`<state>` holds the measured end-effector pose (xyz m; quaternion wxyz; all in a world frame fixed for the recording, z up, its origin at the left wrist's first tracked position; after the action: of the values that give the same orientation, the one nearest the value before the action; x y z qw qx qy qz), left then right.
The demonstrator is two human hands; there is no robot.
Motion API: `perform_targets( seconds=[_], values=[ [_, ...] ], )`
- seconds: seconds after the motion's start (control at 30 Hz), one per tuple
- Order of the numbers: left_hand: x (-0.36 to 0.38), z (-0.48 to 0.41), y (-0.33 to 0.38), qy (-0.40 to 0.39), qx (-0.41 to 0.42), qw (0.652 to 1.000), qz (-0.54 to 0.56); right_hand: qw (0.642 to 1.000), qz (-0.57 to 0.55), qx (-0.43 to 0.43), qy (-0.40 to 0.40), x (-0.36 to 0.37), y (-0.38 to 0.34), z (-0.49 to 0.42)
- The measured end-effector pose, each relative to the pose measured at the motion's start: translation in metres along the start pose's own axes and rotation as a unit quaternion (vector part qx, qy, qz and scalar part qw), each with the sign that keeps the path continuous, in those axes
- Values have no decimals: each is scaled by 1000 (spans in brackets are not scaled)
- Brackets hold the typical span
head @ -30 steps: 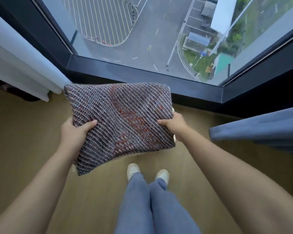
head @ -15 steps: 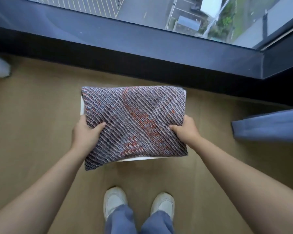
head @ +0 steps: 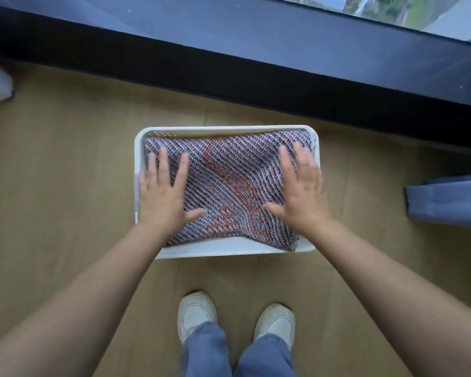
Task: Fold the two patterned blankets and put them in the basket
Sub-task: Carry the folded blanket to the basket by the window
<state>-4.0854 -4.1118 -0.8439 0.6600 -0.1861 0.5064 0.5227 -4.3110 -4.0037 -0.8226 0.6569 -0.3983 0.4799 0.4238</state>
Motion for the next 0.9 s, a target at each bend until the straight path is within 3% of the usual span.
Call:
perform_targets(
  seconds=[0.1, 0.37, 0.7, 0.8, 0.9],
  values=[
    [5, -19, -8, -65, 37, 995, -67, 980, 91, -129, -118, 15, 0, -22],
    [55, -59, -46, -187, 49, 960, -200, 936, 176, -124, -278, 93, 31, -47],
    [78, -81, -41, -254, -13, 938, -236, 914, 197, -114, -335, 120, 29, -69],
    [64, -70, -13, -244, -61, 947, -202, 903, 237, -93, -347, 97, 9, -69],
    [63, -54, 19, -235, -47, 965, -106, 933, 194, -104, -286, 87, -19, -51]
  ],
)
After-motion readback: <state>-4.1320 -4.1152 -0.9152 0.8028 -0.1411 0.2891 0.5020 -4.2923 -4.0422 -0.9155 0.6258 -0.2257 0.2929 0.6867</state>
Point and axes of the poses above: each hand's wrist, its own z-axis away from the middle knuckle, its own x-axis out of the palm, y = z × x, the point moved 1 cm from there along -z, towards the middle knuckle, and after that the axes turned 10 degrees about z, right-handed, at the moved point
